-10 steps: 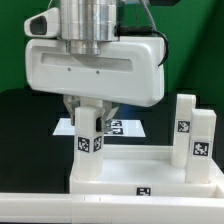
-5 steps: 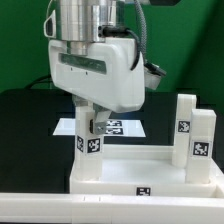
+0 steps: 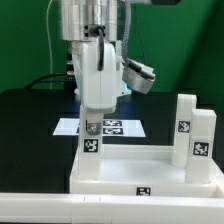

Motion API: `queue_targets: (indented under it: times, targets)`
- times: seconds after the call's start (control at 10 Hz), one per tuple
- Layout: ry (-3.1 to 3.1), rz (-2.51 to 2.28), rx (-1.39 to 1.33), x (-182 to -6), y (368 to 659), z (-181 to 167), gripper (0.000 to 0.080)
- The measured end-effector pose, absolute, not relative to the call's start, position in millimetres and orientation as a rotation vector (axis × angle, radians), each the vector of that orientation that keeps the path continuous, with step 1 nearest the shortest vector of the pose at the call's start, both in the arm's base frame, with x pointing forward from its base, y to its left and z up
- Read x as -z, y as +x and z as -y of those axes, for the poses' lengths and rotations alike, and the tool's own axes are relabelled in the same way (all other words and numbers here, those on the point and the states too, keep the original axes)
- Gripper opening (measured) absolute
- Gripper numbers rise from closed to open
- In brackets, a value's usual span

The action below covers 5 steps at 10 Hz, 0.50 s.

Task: Assemble desk

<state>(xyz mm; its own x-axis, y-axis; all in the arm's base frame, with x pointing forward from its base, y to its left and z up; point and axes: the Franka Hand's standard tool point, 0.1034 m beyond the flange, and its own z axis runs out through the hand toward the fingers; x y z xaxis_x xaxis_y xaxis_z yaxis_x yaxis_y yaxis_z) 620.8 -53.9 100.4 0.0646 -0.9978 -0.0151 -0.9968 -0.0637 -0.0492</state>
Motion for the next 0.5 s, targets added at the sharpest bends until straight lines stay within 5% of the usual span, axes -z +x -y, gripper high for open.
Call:
queue_targets:
  times: [0.2,0.4,0.5]
  targets:
    - [-2.300,-2.071,0.036,-100.3,620.8,53.6,0.0298]
    - [-2.372,-1.990,0.038,-100.0,620.6,53.5,0.0608]
    - [-2.493,-1.844,0.040,-99.9,620.1,53.4,0.0637]
